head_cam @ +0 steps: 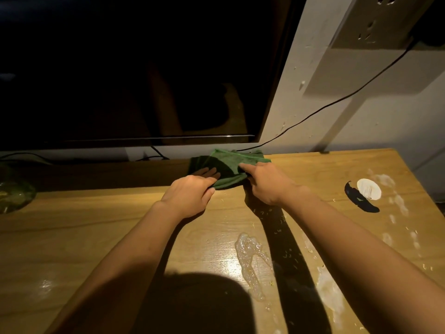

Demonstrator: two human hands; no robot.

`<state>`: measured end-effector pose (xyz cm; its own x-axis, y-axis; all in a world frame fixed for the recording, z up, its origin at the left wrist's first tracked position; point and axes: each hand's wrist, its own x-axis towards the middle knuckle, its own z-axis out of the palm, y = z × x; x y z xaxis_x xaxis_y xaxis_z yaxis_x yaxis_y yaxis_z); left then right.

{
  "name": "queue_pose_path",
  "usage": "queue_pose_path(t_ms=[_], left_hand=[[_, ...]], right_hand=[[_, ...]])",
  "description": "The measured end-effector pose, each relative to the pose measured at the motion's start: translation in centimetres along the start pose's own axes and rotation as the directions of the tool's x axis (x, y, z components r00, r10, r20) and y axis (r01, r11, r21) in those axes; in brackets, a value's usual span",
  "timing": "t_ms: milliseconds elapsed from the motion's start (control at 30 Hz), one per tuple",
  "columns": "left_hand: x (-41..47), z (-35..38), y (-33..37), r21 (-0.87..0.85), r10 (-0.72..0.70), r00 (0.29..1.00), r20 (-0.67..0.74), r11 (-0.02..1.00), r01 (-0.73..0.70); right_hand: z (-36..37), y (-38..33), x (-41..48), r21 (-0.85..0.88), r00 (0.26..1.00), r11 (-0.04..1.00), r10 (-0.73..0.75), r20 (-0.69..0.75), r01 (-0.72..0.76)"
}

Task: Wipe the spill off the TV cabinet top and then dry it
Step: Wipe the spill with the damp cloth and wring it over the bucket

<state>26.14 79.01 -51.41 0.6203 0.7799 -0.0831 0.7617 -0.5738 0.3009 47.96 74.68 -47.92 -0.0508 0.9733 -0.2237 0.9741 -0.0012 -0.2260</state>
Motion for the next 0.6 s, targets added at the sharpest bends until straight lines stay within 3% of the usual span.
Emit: queue_pose_path(t_ms=[167, 600], left_hand=[[0.0, 1.0, 0.3, -0.042, -0.057, 0.998, 0.008, 0.997, 0.058], [-8.3, 3.0, 3.8, -0.013, -0.108, 0.994, -0.018, 0.994, 0.108]], right_hand=[[1.1, -0.5, -0.8, -0.018, 0.992, 0.996, 0.089, 0.090, -0.088], [2.3, 0.3, -6.9, 0.044, 0.965, 0.998, -0.062, 0.255, 0.052]])
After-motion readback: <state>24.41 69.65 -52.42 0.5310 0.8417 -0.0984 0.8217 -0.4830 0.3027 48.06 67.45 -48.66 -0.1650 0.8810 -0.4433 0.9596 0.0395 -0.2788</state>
